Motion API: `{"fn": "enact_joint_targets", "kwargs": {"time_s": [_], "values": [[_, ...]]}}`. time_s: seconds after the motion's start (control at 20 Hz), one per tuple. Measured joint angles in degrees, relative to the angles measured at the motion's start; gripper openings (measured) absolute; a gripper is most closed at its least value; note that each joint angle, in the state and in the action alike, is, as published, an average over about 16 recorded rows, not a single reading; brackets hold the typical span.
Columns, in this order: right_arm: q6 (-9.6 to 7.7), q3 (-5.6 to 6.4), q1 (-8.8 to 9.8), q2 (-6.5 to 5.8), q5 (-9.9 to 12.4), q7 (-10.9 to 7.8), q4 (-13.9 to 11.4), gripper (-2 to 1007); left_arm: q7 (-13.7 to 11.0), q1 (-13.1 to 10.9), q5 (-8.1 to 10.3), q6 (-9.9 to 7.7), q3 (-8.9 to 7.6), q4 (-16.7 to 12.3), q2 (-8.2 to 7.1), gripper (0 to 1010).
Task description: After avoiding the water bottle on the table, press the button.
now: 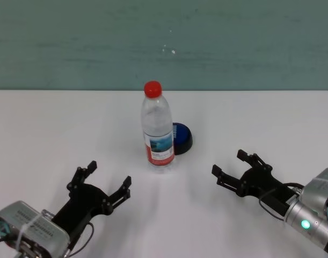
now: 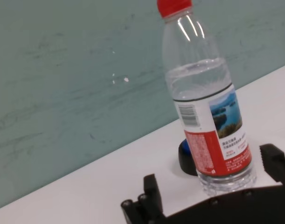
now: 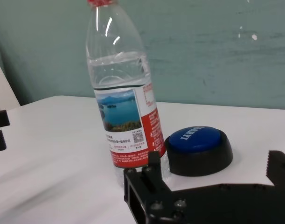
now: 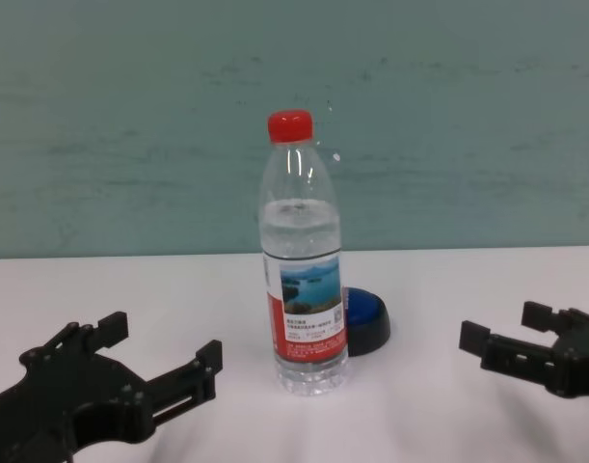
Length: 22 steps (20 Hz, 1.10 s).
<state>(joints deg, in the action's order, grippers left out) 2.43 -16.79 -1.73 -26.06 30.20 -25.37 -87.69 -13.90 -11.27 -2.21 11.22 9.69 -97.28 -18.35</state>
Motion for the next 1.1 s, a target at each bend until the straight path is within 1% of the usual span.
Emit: {"fn": "enact_joint_targets", "kwargs": {"time_s": [0.5,1.1], "values": [[-0.24,0.28,-0.26,0.13,-0.4,0.52,0.7,1003,0.0,0.0,0.0,0.0,0.0,0.0,0.0,1000],[0.28,0.97,-0.18,0.19,-0.3,0.33,0.3,1003,0.0,0.0,0.0,0.0,0.0,0.0,0.0,1000]]}}
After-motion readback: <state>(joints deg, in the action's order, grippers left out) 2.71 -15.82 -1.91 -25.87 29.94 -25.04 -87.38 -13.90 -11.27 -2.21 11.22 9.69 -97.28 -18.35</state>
